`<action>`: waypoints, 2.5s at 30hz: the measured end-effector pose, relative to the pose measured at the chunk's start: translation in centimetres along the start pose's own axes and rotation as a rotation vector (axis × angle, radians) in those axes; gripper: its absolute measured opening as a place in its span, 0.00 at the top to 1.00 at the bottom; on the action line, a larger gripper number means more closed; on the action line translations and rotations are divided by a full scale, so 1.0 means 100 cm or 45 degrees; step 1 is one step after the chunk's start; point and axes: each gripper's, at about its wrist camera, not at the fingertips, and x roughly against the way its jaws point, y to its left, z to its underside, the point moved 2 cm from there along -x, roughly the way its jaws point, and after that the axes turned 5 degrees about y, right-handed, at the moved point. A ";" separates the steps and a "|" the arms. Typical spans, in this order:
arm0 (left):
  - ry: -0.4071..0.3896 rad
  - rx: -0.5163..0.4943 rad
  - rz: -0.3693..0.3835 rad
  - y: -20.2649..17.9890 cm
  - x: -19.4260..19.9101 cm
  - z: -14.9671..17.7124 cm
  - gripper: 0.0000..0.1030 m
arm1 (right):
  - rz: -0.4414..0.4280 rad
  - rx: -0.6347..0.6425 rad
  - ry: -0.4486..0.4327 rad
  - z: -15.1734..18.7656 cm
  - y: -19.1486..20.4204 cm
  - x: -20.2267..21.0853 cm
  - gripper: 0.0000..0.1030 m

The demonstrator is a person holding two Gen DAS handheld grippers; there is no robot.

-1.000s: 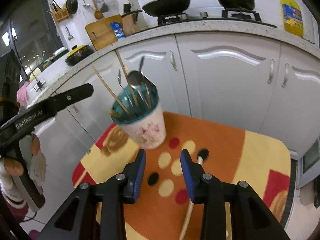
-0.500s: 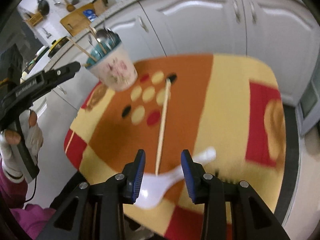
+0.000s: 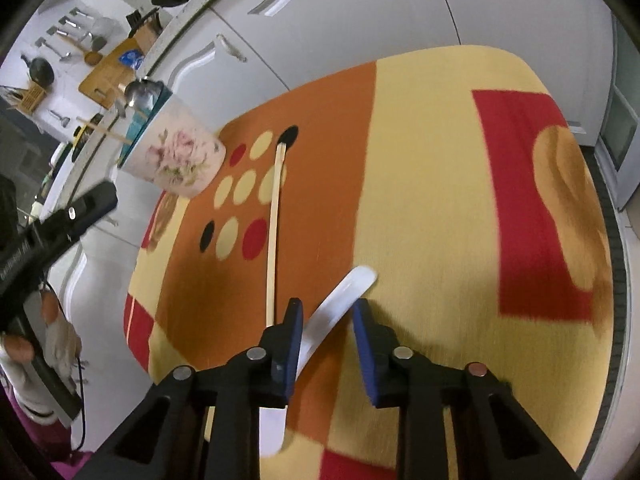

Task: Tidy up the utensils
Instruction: 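Withdraw both tools and lower them toward the chopstick and white spoon, then grasp the wooden chopstick with the left tool while the right tool grasps the white ceramic spoon, then lift the chopstick and white spoon up over the holder and lower them in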

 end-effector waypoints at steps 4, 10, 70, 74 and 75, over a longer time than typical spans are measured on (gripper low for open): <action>0.053 0.022 0.017 -0.004 -0.016 -0.003 0.51 | 0.032 0.082 -0.018 -0.008 0.005 0.000 0.95; 0.145 0.063 0.065 -0.014 -0.047 -0.012 0.51 | -0.017 0.073 -0.033 -0.011 -0.002 0.004 0.98; -0.020 0.124 0.215 0.028 0.023 -0.051 0.95 | -0.162 0.257 -0.235 -0.036 0.065 0.056 0.89; -0.113 0.157 0.207 0.043 0.052 -0.066 0.95 | -0.180 0.286 -0.264 -0.045 0.081 0.063 0.89; -0.141 0.164 0.197 0.048 0.059 -0.071 0.95 | -0.187 0.295 -0.273 -0.048 0.085 0.065 0.89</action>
